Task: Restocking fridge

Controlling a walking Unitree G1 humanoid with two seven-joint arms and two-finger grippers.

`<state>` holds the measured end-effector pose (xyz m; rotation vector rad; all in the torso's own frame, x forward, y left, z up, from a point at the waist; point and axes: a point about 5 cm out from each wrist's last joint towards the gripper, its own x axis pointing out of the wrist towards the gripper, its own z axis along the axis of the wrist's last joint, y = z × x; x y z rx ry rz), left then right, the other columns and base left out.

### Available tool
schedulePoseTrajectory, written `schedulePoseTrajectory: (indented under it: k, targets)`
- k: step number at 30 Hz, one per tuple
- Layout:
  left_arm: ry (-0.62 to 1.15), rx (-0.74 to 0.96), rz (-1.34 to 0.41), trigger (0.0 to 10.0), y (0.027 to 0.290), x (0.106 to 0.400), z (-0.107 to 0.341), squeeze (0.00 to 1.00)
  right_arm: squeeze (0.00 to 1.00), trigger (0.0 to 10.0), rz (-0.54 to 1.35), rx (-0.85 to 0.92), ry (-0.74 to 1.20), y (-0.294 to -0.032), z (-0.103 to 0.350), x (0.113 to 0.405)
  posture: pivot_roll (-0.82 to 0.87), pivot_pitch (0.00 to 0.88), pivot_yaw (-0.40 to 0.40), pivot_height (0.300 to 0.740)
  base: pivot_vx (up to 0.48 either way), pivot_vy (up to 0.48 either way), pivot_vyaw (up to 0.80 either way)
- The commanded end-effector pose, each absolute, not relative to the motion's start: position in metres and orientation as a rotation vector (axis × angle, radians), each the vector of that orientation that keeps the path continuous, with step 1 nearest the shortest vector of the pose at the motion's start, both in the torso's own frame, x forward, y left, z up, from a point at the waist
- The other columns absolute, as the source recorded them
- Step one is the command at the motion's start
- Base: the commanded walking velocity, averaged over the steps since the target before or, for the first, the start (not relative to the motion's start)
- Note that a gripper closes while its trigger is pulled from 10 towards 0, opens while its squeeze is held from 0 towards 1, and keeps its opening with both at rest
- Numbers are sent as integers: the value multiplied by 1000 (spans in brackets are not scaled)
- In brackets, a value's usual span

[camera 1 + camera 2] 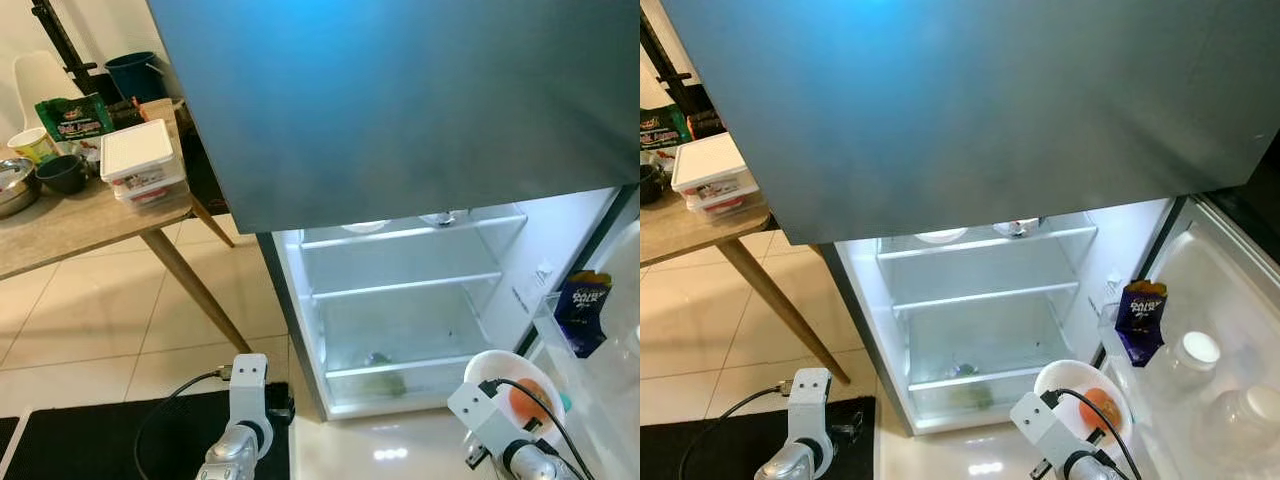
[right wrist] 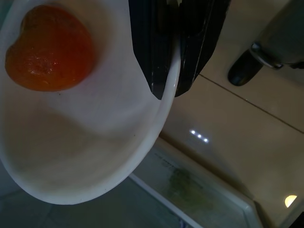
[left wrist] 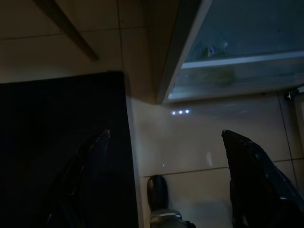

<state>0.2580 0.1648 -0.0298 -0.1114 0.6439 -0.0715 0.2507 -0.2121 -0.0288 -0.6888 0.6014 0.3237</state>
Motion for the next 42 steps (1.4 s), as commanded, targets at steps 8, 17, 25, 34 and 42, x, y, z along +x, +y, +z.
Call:
schedulePoseTrajectory:
  k: [8, 17, 25, 34, 42]
  targets:
    - [657, -117, -66, 10000, 167, 253, -33, 0, 0, 10000, 339, -681, 580, -208, -28, 251, -94, 102, 90, 740, -259, 0, 0]
    - [658, -114, -66, 10000, 168, 253, -34, 0, 0, 10000, 342, -685, 578, -208, -28, 251, -97, 95, 89, 740, -257, 0, 0]
    - [659, -115, -66, 10000, 168, 252, -34, 0, 0, 10000, 346, -691, 577, -209, -28, 251, -98, 93, 86, 740, -258, 0, 0]
    - [661, -115, -66, 10000, 168, 251, -35, 0, 0, 10000, 347, -692, 576, -209, -28, 251, -97, 94, 86, 740, -255, 0, 0]
    - [661, -116, -65, 10000, 169, 251, -35, 0, 0, 10000, 348, -692, 575, -209, -28, 251, -96, 97, 86, 740, -246, 0, 0]
